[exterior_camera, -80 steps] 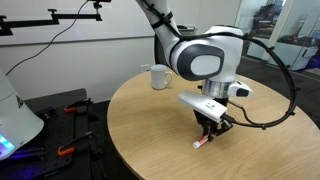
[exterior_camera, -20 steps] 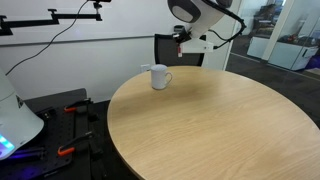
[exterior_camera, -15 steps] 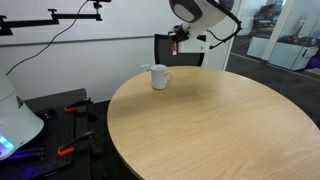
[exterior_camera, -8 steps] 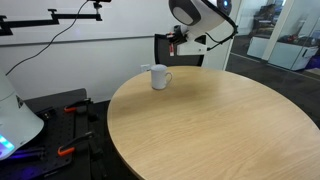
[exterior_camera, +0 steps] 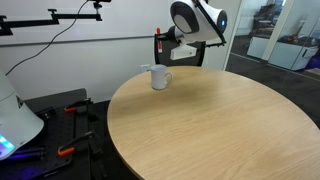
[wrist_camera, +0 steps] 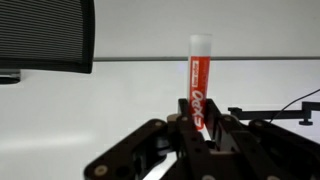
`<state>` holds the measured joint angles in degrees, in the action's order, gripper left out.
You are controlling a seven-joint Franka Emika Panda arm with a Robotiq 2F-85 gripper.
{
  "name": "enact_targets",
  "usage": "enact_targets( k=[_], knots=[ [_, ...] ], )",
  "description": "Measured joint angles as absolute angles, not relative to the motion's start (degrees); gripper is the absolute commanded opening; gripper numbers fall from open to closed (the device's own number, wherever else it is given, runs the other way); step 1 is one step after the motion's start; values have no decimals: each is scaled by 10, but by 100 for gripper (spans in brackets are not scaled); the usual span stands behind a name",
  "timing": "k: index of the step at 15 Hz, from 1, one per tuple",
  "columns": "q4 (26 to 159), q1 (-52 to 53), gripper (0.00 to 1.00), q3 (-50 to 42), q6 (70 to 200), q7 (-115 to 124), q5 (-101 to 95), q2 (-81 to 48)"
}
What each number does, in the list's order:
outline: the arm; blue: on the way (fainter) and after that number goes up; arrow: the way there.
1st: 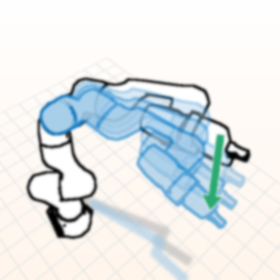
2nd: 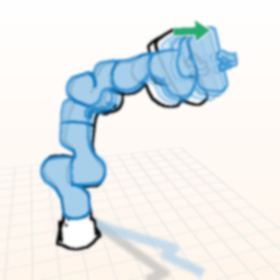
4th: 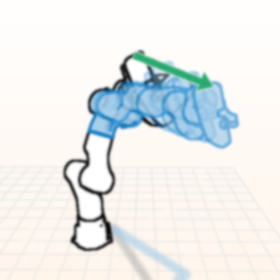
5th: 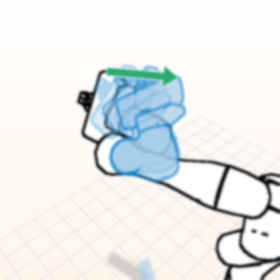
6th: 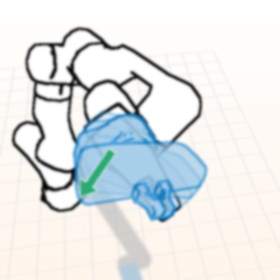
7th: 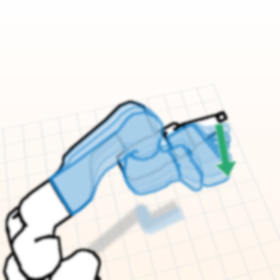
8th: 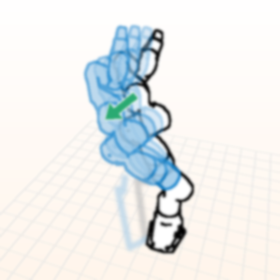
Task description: Put the marker in the mug and then remove it and put it on the table
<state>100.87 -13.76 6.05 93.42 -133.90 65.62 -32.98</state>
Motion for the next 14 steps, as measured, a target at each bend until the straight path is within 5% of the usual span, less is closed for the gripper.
enact_targets(
  k=[14],
  knots=[
    [1014,-110,5,4,882,-1348,653,-372]
  ],
)
